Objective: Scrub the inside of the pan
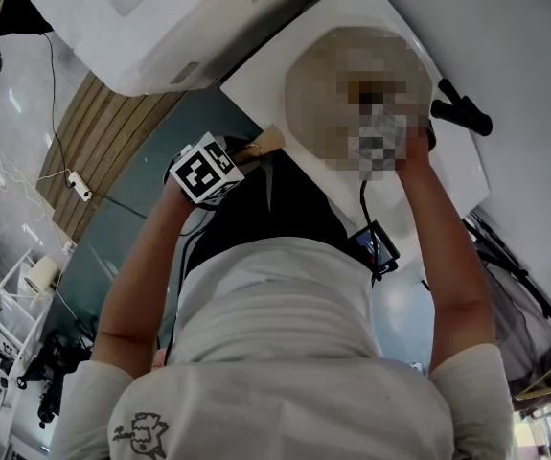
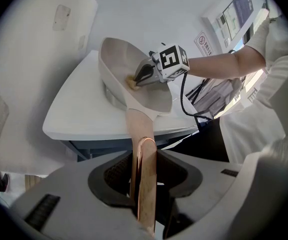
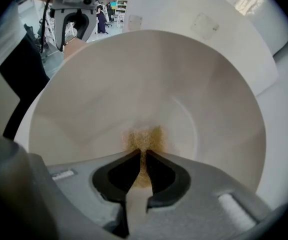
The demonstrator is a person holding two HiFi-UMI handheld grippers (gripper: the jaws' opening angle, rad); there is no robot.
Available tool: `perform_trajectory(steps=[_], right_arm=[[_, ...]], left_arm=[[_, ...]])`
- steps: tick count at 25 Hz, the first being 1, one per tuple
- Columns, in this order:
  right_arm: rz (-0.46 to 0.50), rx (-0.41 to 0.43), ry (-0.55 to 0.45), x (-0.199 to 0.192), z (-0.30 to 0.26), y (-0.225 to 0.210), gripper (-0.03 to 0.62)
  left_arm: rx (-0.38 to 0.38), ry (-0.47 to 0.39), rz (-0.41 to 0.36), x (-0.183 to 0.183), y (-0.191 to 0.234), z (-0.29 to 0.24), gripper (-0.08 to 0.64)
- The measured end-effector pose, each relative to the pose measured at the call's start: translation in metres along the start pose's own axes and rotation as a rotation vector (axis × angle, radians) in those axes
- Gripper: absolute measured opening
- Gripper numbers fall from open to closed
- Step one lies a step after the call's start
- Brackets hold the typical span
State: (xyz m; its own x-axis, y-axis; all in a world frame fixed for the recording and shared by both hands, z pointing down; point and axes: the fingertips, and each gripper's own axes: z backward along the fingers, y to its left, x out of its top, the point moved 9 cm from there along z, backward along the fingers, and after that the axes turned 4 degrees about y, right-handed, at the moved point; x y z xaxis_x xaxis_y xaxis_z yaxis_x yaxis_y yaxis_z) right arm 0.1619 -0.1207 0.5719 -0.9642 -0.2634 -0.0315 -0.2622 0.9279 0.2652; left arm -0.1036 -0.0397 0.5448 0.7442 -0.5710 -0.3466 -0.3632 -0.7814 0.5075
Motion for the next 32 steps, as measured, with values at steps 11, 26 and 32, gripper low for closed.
perform_trajectory(steps=[11,26,32], right_arm=[[-0.027,-0.087,-0.091,0.04,0.0,-0.038,0.043],[0.05,0.09,-0.231,0.078,-0.004,0.02,0.044],[0.022,0.176,-0.217,0.075,-0.001,0.045,0.044]], left_arm=[[0.01,0.0,-0.003,0.0,-0.001,0.0,0.146],[0.049,0.001,-0.019,0.001,-0.001,0.0,0.152],[0.08,-0.006,-0.035,-0.001,-0.002,0.001,0.153]])
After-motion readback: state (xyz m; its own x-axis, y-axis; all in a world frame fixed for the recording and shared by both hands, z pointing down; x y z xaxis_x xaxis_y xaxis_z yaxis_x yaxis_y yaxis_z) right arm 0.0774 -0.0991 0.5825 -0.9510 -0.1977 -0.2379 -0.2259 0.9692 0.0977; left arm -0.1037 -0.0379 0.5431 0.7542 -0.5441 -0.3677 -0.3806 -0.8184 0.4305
